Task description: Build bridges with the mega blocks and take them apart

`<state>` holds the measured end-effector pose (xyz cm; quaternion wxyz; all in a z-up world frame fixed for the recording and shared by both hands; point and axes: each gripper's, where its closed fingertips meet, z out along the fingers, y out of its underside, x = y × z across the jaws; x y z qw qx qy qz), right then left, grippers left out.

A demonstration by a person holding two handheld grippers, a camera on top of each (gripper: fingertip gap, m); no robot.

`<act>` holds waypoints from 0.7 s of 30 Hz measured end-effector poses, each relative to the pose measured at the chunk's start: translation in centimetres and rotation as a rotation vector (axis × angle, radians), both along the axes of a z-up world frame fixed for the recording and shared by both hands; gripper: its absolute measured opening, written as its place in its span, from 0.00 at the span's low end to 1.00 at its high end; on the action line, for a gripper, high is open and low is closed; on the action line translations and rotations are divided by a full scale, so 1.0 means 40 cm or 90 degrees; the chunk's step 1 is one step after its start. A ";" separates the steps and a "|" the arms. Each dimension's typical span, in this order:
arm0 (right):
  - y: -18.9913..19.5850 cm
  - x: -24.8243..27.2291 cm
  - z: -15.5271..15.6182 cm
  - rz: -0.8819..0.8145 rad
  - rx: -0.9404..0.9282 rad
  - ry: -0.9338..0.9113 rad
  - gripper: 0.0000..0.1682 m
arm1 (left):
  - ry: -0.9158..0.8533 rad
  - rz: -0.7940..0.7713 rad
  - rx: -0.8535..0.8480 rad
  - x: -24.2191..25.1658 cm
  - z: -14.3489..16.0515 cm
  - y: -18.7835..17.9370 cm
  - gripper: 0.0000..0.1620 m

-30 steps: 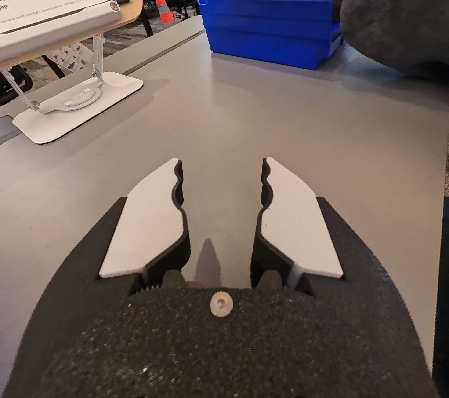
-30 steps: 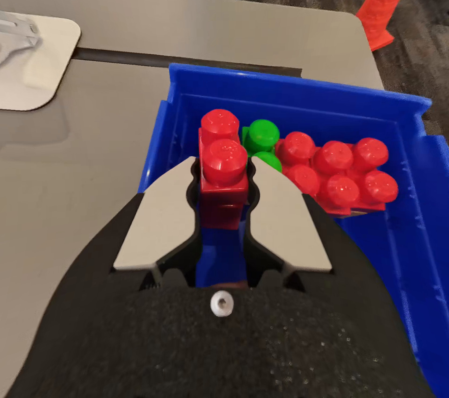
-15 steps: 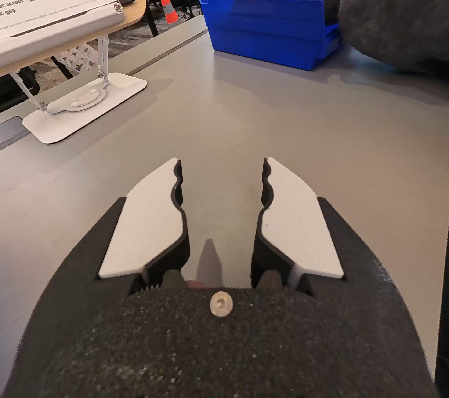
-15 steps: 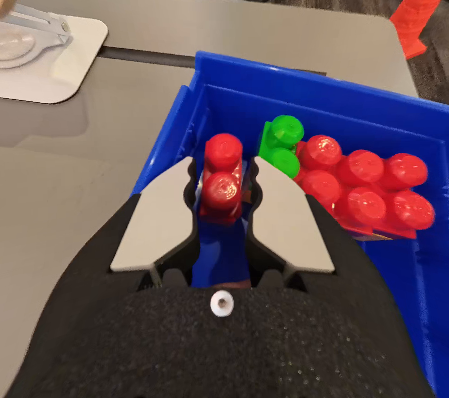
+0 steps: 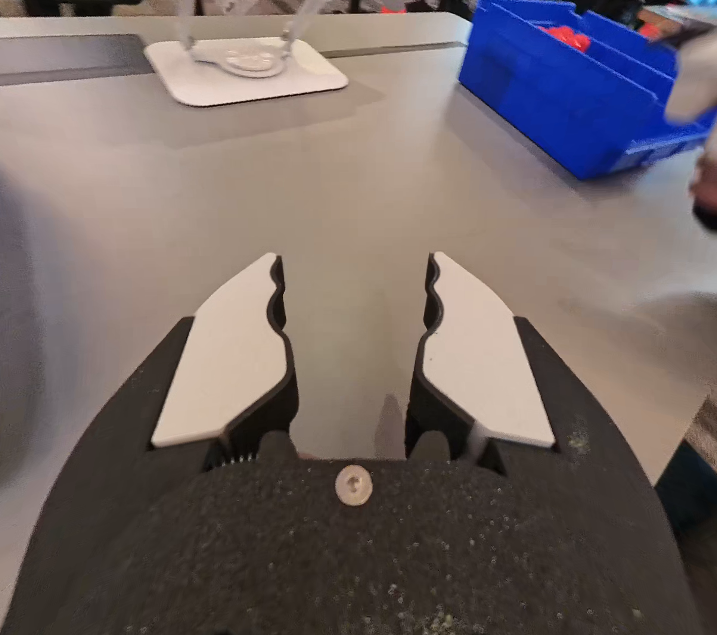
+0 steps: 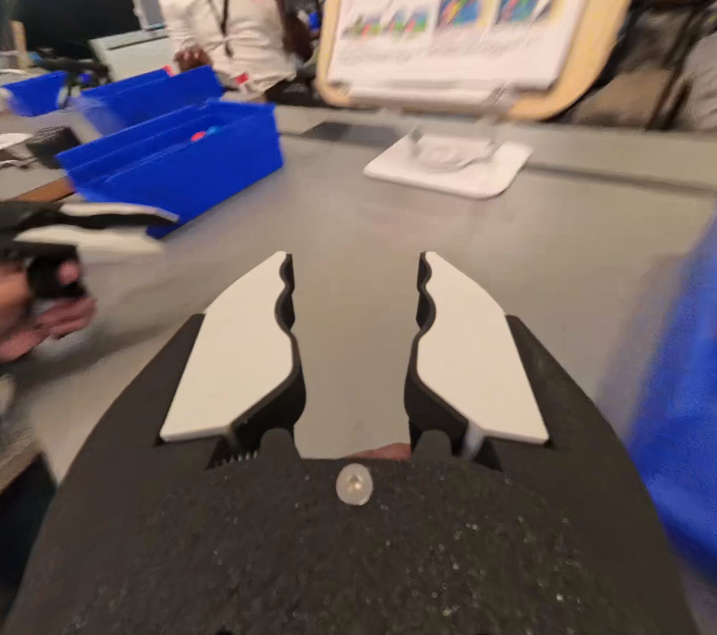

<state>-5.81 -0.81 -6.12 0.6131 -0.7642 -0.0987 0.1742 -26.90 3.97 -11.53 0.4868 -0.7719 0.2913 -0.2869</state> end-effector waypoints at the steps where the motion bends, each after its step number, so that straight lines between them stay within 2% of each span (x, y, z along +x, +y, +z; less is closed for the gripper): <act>1: -0.017 -0.044 -0.054 0.027 -0.022 0.010 0.36 | -0.006 0.024 -0.007 -0.023 -0.005 0.003 0.44; 3: -0.031 -0.069 -0.119 0.021 -0.032 -0.036 0.36 | -0.014 0.067 -0.022 -0.065 -0.017 0.003 0.46; 7: -0.049 -0.087 -0.106 0.030 -0.007 -0.033 0.35 | -0.067 0.091 -0.055 -0.103 -0.015 -0.007 0.46; 10: -0.045 -0.089 -0.142 0.034 -0.024 -0.058 0.36 | -0.065 0.099 -0.060 -0.115 -0.027 0.000 0.47; 15: -0.040 -0.097 -0.139 0.041 -0.019 -0.051 0.35 | -0.049 0.092 -0.068 -0.119 -0.040 -0.007 0.47; 18: -0.040 -0.100 -0.140 0.040 -0.016 -0.063 0.34 | -0.050 0.096 -0.055 -0.140 -0.010 -0.012 0.47; 21: -0.041 -0.106 -0.143 0.044 -0.018 -0.073 0.34 | -0.021 0.118 -0.018 -0.214 0.052 -0.003 0.47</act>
